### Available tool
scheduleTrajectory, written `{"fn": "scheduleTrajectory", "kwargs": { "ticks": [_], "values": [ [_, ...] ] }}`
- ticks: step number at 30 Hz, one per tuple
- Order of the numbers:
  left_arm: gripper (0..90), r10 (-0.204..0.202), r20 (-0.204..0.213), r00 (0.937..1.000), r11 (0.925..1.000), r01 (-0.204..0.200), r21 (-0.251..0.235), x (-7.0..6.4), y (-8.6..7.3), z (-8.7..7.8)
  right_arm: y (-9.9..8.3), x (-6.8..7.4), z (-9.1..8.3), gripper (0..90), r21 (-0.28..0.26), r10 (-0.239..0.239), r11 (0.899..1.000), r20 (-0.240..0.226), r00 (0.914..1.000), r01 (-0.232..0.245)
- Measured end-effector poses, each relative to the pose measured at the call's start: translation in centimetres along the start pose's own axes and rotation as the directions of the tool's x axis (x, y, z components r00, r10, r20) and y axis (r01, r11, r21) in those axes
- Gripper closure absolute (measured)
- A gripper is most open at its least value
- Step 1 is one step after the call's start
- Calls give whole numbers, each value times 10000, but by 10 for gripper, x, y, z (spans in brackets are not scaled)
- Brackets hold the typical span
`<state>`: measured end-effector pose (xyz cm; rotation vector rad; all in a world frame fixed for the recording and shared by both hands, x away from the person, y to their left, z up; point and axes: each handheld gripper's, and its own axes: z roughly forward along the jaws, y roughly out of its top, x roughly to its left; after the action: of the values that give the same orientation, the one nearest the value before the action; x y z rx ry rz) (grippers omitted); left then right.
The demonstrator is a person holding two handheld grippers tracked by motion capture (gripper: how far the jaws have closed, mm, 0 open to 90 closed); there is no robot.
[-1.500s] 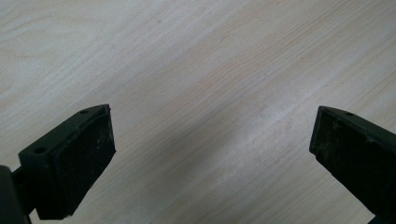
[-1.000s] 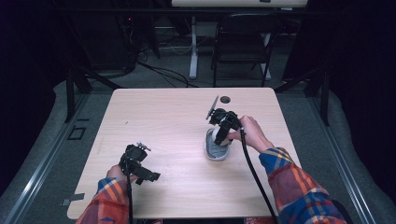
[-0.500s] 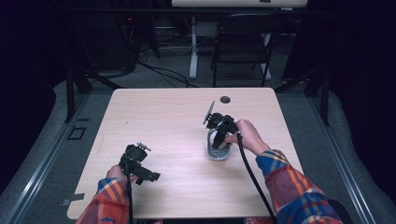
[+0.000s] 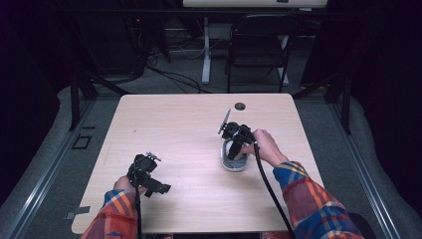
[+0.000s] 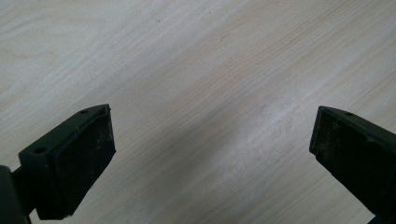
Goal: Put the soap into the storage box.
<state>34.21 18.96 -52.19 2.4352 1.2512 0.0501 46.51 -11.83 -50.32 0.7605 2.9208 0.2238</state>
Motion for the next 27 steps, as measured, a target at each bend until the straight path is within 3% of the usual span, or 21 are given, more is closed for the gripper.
{"fn": "scheduleTrajectory", "kwargs": {
  "ticks": [19,27],
  "values": [
    [1,-5,-25,10000,10000,5,-3,0,0,0,-8,-4,1,224,-412,288,9987,-395,9988,-304],
    [1,-4,-28,10000,10000,4,-4,0,0,0,-11,-2,-7,205,-464,236,9986,-255,9994,-247]
  ]
}}
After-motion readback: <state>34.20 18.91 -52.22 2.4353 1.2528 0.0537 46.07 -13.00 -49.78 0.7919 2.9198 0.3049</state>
